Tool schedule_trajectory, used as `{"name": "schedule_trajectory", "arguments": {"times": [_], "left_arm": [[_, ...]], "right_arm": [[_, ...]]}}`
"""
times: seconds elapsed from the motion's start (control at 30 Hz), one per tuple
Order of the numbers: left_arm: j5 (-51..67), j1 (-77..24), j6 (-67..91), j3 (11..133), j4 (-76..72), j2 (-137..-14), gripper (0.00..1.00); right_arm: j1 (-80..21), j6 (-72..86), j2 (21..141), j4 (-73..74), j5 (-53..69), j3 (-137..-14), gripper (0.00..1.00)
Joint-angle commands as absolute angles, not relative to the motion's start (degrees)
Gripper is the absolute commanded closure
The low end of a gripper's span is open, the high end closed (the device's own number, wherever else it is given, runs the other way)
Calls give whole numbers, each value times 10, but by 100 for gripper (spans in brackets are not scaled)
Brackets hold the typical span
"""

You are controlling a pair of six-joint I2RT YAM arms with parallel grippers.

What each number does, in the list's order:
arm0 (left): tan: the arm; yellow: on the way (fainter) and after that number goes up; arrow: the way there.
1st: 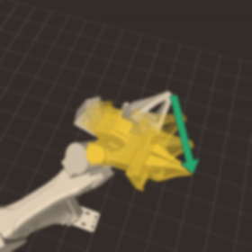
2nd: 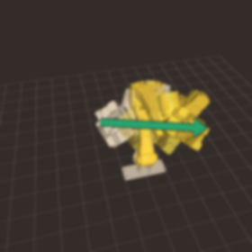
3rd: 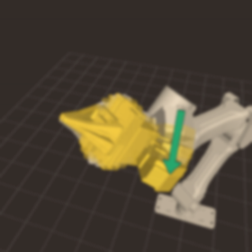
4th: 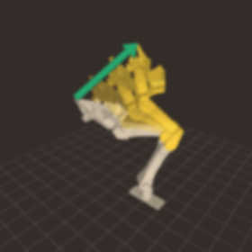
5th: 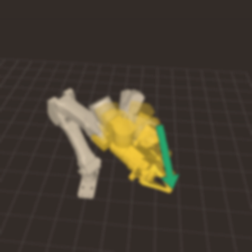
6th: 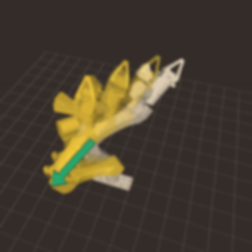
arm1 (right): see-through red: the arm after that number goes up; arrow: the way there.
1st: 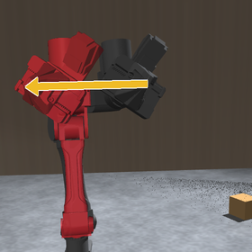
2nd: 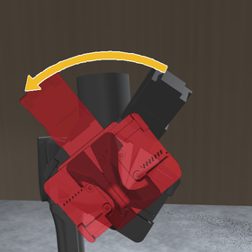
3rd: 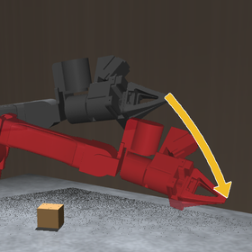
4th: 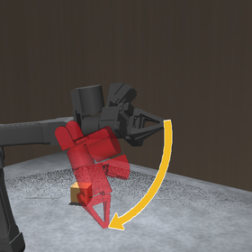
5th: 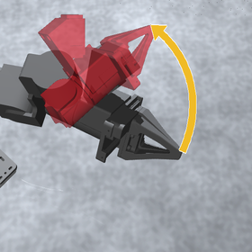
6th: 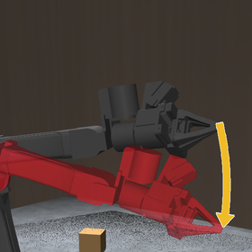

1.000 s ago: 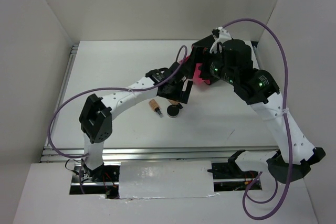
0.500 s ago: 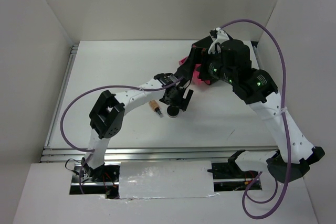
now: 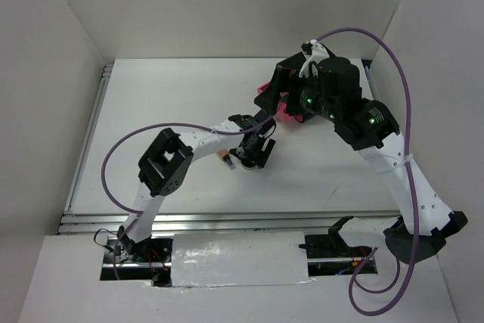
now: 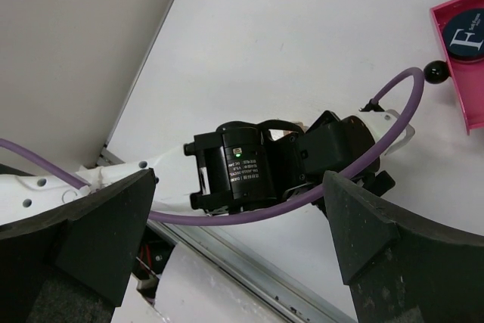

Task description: Organize the makeup

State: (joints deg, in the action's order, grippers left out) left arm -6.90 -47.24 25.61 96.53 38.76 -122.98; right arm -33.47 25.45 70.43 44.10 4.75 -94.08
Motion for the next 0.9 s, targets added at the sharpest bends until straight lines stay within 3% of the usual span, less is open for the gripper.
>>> {"name": "schedule_trajectory", "arguments": {"times": [0.0,0.17,0.27,0.3,0.37,0.63,0.87], "left_arm": [[-70,-475,251,948,366,-1233,9],[-70,-475,249,935,359,-1230,23],[-71,-475,243,939,370,-1225,52],[-73,-475,243,944,375,-1223,69],[-72,-475,243,947,391,-1204,77],[-5,-475,224,976,413,-1087,80],[-49,-468,197,1095,395,-1099,78]], "right_arm": [[-332,249,699,414,51,-943,0],[-333,249,700,416,53,-946,0],[-333,249,702,417,53,-948,0],[-332,249,703,417,53,-952,0],[-333,250,703,418,51,-954,0],[-333,248,707,425,41,-975,0],[-332,250,709,443,13,-1029,0]]}}
